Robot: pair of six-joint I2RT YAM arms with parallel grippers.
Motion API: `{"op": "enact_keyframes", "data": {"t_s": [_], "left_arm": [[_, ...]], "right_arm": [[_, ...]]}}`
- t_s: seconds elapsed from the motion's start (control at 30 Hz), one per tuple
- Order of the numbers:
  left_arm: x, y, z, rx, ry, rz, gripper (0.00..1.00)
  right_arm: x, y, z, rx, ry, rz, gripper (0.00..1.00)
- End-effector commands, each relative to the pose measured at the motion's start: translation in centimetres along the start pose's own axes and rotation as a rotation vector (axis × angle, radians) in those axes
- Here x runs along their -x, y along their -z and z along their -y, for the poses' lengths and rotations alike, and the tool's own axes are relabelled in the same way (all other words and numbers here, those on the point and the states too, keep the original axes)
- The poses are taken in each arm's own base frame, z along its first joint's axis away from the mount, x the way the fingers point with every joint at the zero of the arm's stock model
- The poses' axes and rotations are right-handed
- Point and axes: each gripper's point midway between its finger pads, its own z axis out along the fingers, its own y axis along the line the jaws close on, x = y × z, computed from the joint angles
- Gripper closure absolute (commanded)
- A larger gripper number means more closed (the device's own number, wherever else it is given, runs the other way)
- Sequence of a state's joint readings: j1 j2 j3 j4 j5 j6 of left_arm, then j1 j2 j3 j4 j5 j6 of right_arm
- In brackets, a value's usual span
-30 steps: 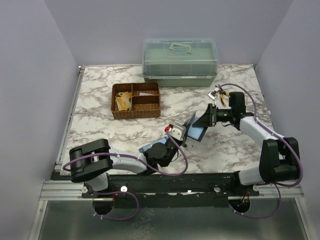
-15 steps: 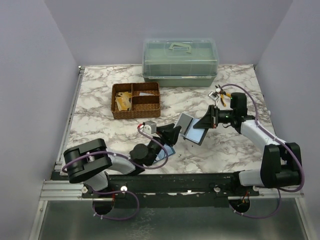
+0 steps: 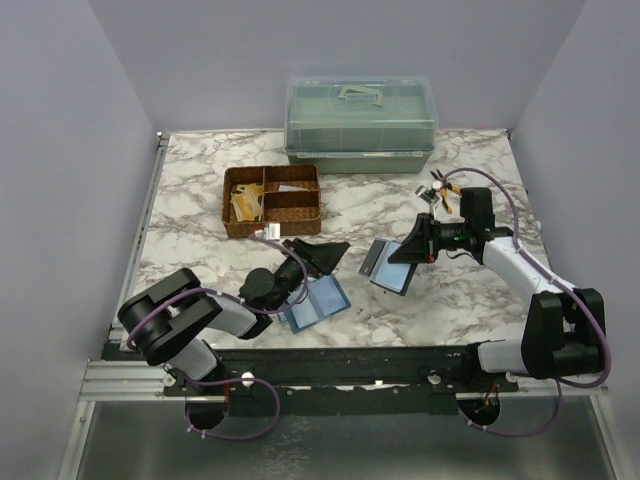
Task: Take the credit cards out of the card holder
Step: Remove the credit card from the card holder.
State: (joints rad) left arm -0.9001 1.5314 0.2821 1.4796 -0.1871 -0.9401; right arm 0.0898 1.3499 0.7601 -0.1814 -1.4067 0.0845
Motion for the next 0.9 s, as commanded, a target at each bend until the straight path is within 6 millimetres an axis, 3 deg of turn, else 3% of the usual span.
{"op": "enact_keyframes", "data": {"t_s": [0.0,0.23,0.4,0.6,0.87], "left_arm": [[1.4,0.8,4.3,-0.17,0.243,-0.112,0.21],[-2.3,1.3,4.9,-0.077,0.231,-0.429,0.16],[-3.8,2.2,4.4,-0.049,0.283,-0.5,0.09],[-5.6,1.9,5.4,-0.095,0.27,-0.583,0.1],[-6.6,1.9,5.0,-0.095,0.293,-0.625,0.13]], "right_arm": [[0.5,0.5,-2.6,0.088,0.244,-0.006,1.0],[-1.7,0.5,-4.1,0.167,0.357,0.022,1.0],[-1.2,0.6,-5.5,0.182,0.464,0.056,1.0],[-1.5,0.5,-5.8,0.186,0.476,0.065,1.0],[-1.7,0.5,-5.9,0.188,0.48,0.067,1.0]]}}
